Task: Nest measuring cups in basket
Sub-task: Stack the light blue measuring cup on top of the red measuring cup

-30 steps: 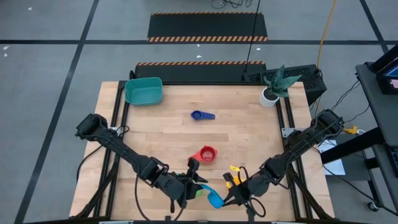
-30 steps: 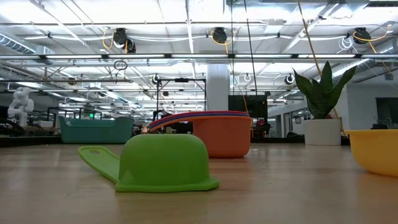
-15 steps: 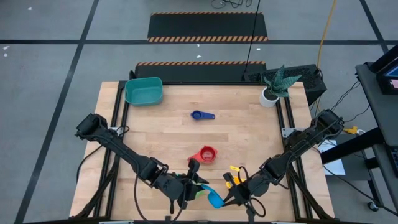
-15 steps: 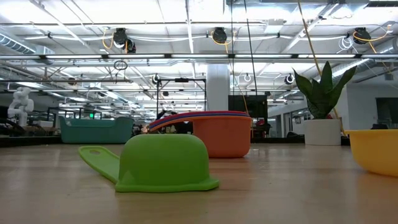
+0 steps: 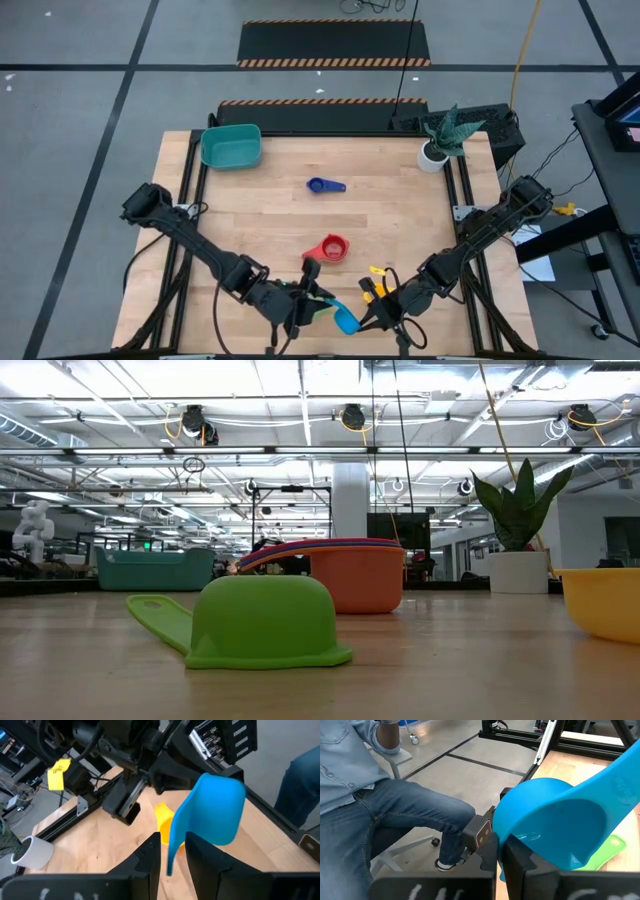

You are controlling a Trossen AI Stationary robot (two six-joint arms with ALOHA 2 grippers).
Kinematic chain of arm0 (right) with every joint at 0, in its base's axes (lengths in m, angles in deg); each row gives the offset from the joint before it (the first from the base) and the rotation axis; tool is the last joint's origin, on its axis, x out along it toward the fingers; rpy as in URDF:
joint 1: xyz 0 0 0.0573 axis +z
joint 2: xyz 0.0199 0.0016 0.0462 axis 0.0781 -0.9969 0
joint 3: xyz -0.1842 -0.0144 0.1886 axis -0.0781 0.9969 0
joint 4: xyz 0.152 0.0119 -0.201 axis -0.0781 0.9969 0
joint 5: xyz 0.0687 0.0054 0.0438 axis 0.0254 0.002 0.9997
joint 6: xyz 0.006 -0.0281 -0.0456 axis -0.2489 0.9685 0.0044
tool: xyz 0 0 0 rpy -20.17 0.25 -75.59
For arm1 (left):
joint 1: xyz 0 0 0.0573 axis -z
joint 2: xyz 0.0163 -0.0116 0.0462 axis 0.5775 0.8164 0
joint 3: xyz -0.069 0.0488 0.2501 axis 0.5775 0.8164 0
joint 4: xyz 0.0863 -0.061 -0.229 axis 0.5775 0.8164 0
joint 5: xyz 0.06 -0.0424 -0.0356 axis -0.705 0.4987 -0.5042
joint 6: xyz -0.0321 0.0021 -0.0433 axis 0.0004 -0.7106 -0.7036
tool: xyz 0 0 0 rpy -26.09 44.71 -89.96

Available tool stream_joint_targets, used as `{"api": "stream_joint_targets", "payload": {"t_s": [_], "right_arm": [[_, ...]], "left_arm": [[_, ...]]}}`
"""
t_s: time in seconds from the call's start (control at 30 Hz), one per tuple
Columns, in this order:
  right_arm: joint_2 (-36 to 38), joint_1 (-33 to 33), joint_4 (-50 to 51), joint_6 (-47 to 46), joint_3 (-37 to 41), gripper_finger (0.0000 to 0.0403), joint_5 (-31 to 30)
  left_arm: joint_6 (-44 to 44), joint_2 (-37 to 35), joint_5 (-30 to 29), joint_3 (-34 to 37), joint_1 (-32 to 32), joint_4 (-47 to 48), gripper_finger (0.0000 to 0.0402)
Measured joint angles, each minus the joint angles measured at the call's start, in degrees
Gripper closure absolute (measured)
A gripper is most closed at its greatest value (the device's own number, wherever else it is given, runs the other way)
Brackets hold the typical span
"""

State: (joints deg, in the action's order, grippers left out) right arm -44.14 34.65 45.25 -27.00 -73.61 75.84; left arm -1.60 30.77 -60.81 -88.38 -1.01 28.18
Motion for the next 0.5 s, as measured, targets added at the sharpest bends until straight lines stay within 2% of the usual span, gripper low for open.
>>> {"api": "stream_joint_targets", "payload": {"t_s": [0.13, 0.3, 0.5], "right_arm": [[0.0, 0.0, 0.0, 0.0, 0.0, 0.0403, 0.0], [0.0, 0.0, 0.1, 0.0, 0.0, 0.0403, 0.1], [0.0, 0.0, 0.0, -0.9, 0.0, 0.0394, -0.1]], "left_arm": [[0.3, 0.0, 0.0, 0.0, 0.2, 0.3, 0.0321], [0.8, 0.0, 0.1, -0.1, 0.1, 0.5, 0.0389], [0.8, 0.0, -0.3, -0.1, 0.1, 0.9, 0.0385]]}}
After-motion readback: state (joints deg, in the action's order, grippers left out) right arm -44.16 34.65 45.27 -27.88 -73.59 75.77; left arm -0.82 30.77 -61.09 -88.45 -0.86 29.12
